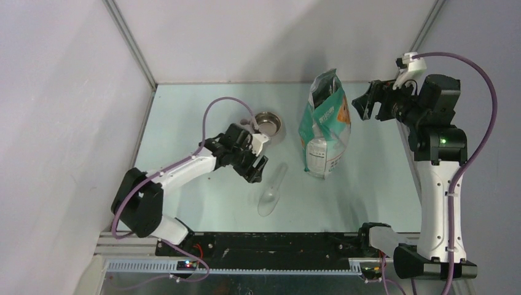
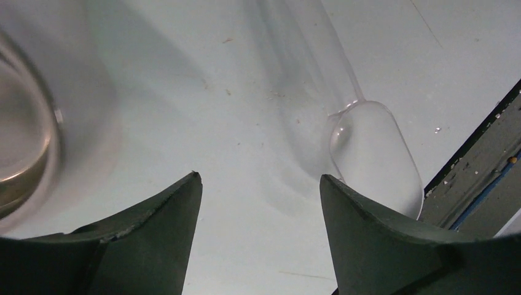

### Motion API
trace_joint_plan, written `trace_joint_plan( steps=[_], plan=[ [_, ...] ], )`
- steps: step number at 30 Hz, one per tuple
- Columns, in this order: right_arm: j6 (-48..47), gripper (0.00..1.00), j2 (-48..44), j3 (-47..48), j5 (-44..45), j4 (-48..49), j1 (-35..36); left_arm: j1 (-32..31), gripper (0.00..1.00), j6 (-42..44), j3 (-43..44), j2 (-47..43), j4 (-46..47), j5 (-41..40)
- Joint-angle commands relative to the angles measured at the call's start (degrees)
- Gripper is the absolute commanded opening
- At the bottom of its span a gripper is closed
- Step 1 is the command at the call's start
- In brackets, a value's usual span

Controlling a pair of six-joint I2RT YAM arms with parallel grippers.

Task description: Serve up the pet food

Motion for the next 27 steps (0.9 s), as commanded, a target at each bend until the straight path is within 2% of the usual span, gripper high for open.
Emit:
trace_joint_plan(
  steps=[1, 5, 9, 12, 19, 24, 27],
  plan=[
    [0.6, 0.82, -0.2, -1.0, 0.1, 3.5, -0.2, -2.7, 0.77, -2.1, 1.3, 2.8, 3.6, 0.9],
    [2.1, 0.82, 0.8, -0.7, -1.3, 3.9, -0.2, -3.4, 0.77, -4.1, 6.4, 6.8, 4.7, 1.6],
    [2.8, 0.81, 1.2, -0.3, -1.2, 3.7, -0.2, -3.4, 0.79, -4.4, 12.9, 13.0, 2.2, 6.6],
    [2.6, 0.81, 1.4, 0.0, -0.9, 3.5, -0.1, -3.4, 0.79, -4.9, 12.6, 14.4, 1.7, 8.1],
    [2.7, 0.81, 1.4, -0.2, -0.5, 4.1, -0.2, -3.6, 0.79, -4.7, 4.6, 10.0, 3.8, 6.5],
    [2.6, 0.81, 1.3, -0.5, -0.3, 3.9, -0.2, -3.8, 0.83, -5.5, 9.2, 14.1, 4.6, 8.4],
    [2.8, 0.81, 1.1, -0.9, -0.1, 4.1, -0.2, -4.0, 0.88, -10.1, 14.2, 18.7, 5.0, 7.1]
  ],
)
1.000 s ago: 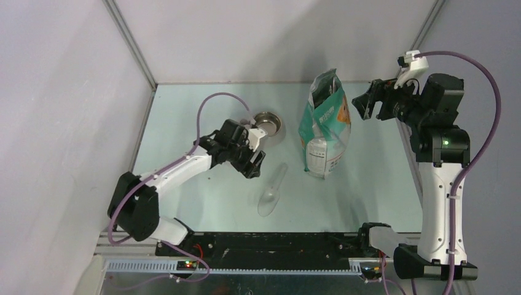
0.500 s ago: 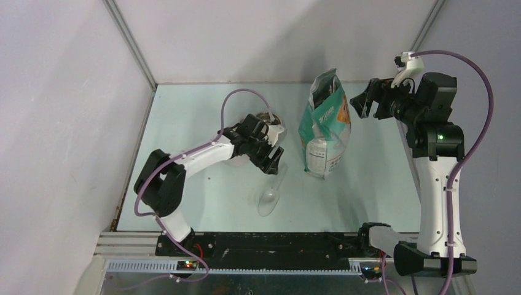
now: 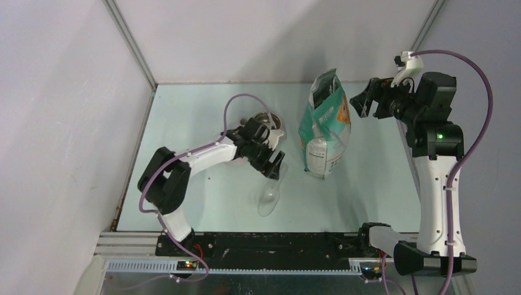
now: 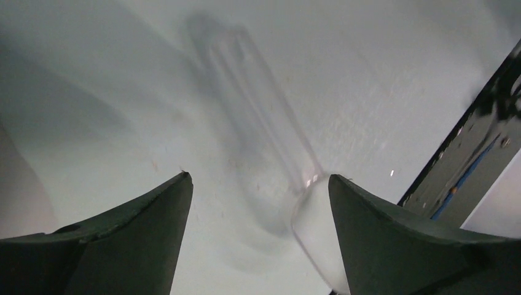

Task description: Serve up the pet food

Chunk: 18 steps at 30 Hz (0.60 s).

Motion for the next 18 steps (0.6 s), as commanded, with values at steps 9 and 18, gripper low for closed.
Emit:
trace_joint_plan(
  steps=[9, 18],
  plan=[
    [0.7, 0.8, -0.1, 0.5, 1.3, 2.2, -0.2, -4.0, 0.83, -10.2, 17.7, 14.5, -3.2, -9.7],
    [0.8, 0.8, 1.6, 1.1, 2.3, 3.2, -0.2, -4.6, 0.7, -11.1, 18.5, 17.6, -6.1, -9.9]
  ],
)
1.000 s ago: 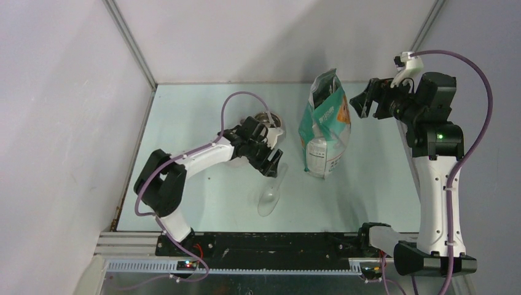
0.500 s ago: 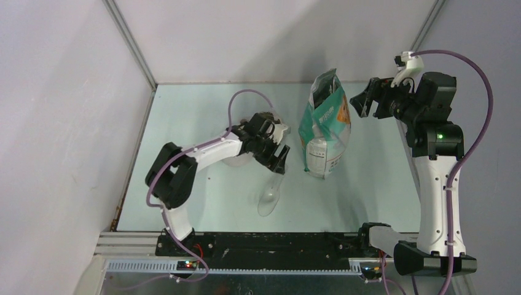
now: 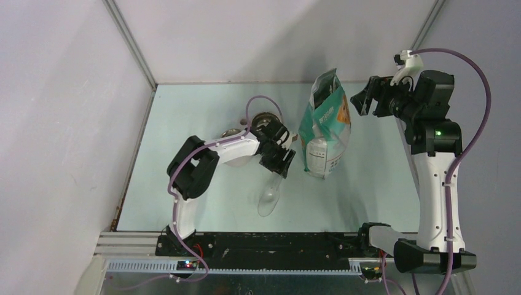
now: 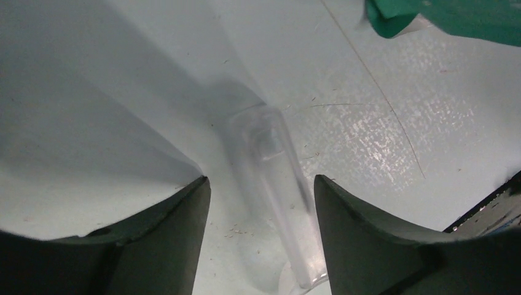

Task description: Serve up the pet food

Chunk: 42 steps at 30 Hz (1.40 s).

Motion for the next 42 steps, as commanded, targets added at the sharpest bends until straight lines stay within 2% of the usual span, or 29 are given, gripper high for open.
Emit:
trace_joint_plan(
  steps=[1, 4, 7, 8, 10, 12, 14, 19, 22, 26, 28, 31, 34, 38, 42],
  plan=[
    [0.5, 0.8, 1.5, 1.4, 0.9, 3.1, -0.2, -0.2, 0.68, -1.0, 2.4, 1.4, -2.0, -0.2],
    [0.9, 0.8, 2.6, 2.3, 0.7, 3.5, -0.2, -0.5, 0.59, -0.5, 2.7, 2.5, -2.5, 0.9],
    [1.3, 0.8, 4.3, 3.8, 0.0, 3.9, -0.2, -0.4, 0.4, 0.6, 2.8, 2.4, -2.6, 2.0],
    [1.3, 0.79, 4.6, 4.2, -0.1, 3.9, -0.2, -0.3, 0.28, 1.2, 2.8, 2.2, -2.7, 2.0],
    [0.7, 0.79, 5.7, 5.9, -0.1, 3.7, -0.2, 0.4, 0.15, 1.9, 2.4, 0.1, -3.1, 1.1],
    [0.0, 0.79, 6.6, 7.7, 0.0, 3.6, -0.2, 2.2, 0.05, 2.1, 2.0, -2.2, -3.2, 0.9],
    [-0.2, 0.79, 7.5, 9.4, -0.1, 3.5, -0.1, 4.7, 0.01, 2.6, 1.6, -5.4, -3.4, 1.6],
    [-2.3, 0.78, 10.1, 14.4, -0.3, 3.6, 2.1, 12.6, 0.0, 3.4, 5.0, -13.9, -6.9, 8.8],
    [-7.3, 0.77, 11.0, 17.2, 3.8, 4.4, 7.9, 16.9, 0.0, 2.3, 11.3, -19.7, -7.9, 9.5],
    [-14.2, 0.77, 11.6, 16.8, 14.9, 8.9, 18.2, 21.6, 0.0, -3.6, 18.2, -23.9, -4.8, 1.9],
    [-15.5, 0.76, 12.5, 16.5, 19.9, 11.2, 23.0, 24.0, 0.0, -8.9, 21.9, -24.5, -3.5, -5.7],
    [-15.3, 0.75, 14.7, 16.7, 25.7, 14.8, 30.3, 26.7, 0.0, -19.9, 26.7, -24.3, -2.8, -12.6],
    [-15.2, 0.75, 17.3, 18.2, 26.4, 15.9, 35.7, 27.8, 0.0, -28.9, 30.6, -23.8, -4.2, -19.8],
    [-14.4, 0.75, 21.1, 20.1, 26.6, 16.7, 42.7, 27.9, 0.0, -38.8, 36.3, -22.7, -5.8, -22.1],
    [-12.8, 0.75, 26.1, 23.7, 28.6, 16.6, 47.3, 27.7, 0.0, -44.1, 39.6, -22.4, -7.2, -23.0]
  ],
)
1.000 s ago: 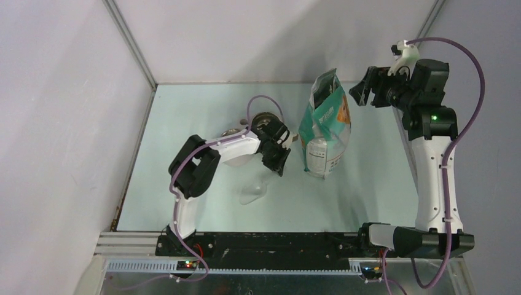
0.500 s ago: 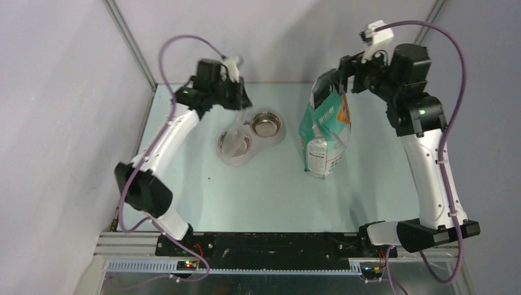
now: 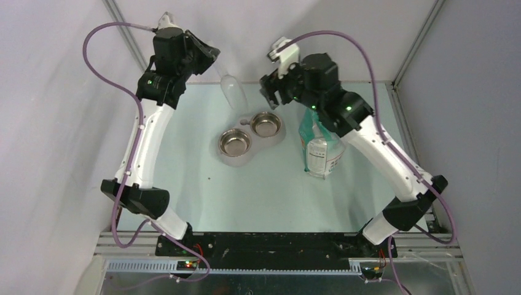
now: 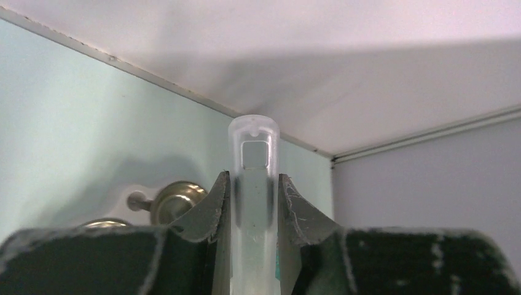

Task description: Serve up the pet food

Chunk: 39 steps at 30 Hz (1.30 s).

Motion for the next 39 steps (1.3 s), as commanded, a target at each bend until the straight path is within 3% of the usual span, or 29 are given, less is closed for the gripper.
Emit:
trace_joint_plan(
  steps=[1, 8, 14, 19, 25, 31, 34, 37, 39],
  plan=[
    [1.2, 0.75, 3.5, 6.2, 3.7, 3.6, 3.9, -0.2, 0.0, -11.2, 4.4, -0.1, -1.3, -3.6],
    [0.8, 0.75, 9.9, 13.6, 3.9, 4.9, 5.5, -0.4, 0.0, -15.4, 1.9, -1.9, -1.5, -1.1],
    [-5.8, 0.74, 12.8, 14.4, 5.5, 7.3, 6.6, -1.6, 0.0, -15.9, 1.3, -2.9, -0.3, -0.1],
    [-6.7, 0.65, 11.4, 13.7, 1.9, 9.1, 7.2, -2.0, 0.0, -15.1, 0.9, -3.2, -0.1, -0.8],
    [-13.7, 0.56, 12.9, 10.9, 9.1, 8.3, 8.7, -2.0, 0.0, -15.0, 1.0, -3.9, 0.5, -0.5],
    [-17.4, 0.5, 13.1, 8.7, 10.9, 9.5, 8.7, -2.1, 0.0, -16.0, 0.5, -4.3, 1.0, 0.6],
    [-18.0, 0.35, 13.5, 8.8, 11.4, 9.8, 8.8, -2.1, 0.0, -16.6, 0.0, -4.7, 1.6, 1.4],
    [-18.3, 0.02, 13.7, 9.1, 11.8, 10.0, 8.8, -2.1, 0.01, -16.9, -1.5, -4.9, 3.0, 3.1],
    [-17.9, 0.0, 13.8, 9.5, 12.0, 10.1, 8.4, -2.0, 0.21, -15.9, -3.0, -5.2, 5.4, 6.6]
  ],
)
